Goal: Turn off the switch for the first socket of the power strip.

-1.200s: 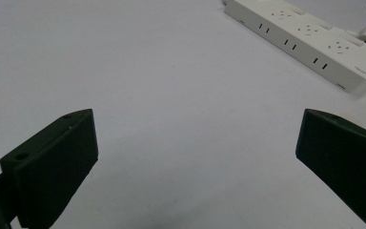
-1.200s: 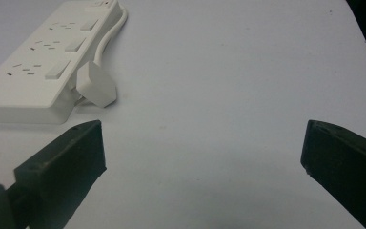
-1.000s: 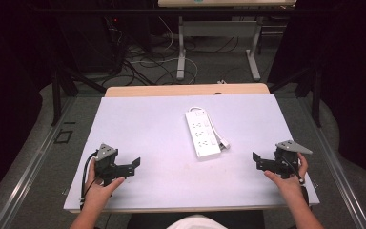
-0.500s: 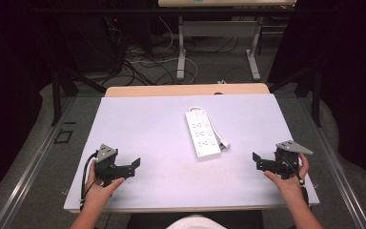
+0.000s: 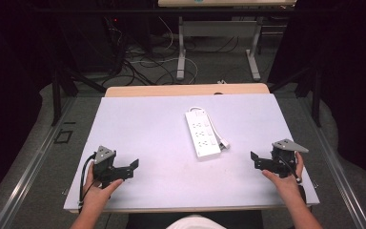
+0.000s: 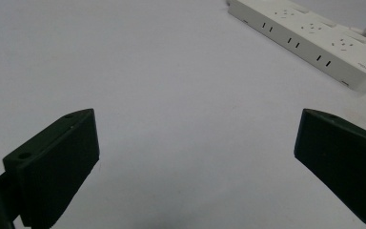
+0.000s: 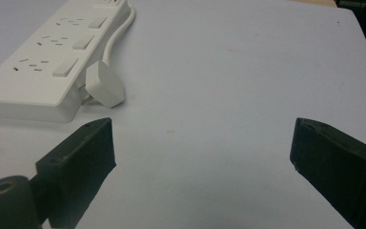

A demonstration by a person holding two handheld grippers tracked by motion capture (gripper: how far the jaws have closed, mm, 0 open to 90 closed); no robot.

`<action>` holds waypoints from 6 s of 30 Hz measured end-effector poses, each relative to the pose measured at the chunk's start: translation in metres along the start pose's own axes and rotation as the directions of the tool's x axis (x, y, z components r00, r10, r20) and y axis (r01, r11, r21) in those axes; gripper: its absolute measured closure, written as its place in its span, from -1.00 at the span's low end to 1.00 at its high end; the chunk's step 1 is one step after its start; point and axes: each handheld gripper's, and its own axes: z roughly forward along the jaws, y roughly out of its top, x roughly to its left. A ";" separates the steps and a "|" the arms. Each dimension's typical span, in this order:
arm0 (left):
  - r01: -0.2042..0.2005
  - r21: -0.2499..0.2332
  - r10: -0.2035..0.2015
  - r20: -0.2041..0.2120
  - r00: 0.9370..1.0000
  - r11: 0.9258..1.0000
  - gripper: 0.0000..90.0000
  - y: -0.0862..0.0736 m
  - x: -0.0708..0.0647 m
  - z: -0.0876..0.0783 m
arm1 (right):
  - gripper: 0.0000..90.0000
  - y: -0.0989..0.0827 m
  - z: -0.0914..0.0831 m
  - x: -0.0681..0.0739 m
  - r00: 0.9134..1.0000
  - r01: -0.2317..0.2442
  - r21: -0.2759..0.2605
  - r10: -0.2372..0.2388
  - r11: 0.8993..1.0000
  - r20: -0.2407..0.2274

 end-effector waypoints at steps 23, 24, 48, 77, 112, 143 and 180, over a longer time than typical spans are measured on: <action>0.048 -0.019 -0.048 -0.046 0.998 0.999 -0.95 0.000 0.001 -0.001 | -0.77 0.023 0.003 0.016 0.999 0.036 0.063 -0.034 0.997 -0.038; 0.048 -0.019 -0.049 -0.049 0.998 0.999 -0.95 0.000 0.001 -0.001 | -0.77 0.023 0.003 0.016 0.999 0.036 0.063 -0.034 0.997 -0.038; 0.048 -0.007 -0.048 -0.054 0.997 0.999 -0.94 -0.001 0.001 0.000 | -0.67 0.064 0.012 0.030 0.993 -0.022 0.080 0.031 0.997 -0.110; 0.042 0.009 -0.041 -0.041 0.998 0.999 -0.93 -0.001 0.000 0.001 | -0.30 0.103 0.019 0.044 0.992 -0.034 0.107 0.046 0.994 -0.119; 0.038 0.011 -0.037 -0.035 0.999 0.999 -0.93 -0.001 0.000 0.001 | -0.16 0.139 0.052 0.064 0.989 -0.009 0.172 0.034 0.985 -0.143; 0.037 0.005 -0.037 -0.039 0.999 0.999 -0.93 -0.001 0.000 0.002 | 0.25 0.153 0.081 0.076 0.992 -0.015 0.208 0.041 0.978 -0.119; 0.043 0.018 -0.042 -0.031 0.999 0.999 -0.93 -0.001 0.000 0.002 | 0.70 0.148 0.120 0.085 0.995 -0.016 0.248 0.041 0.969 -0.095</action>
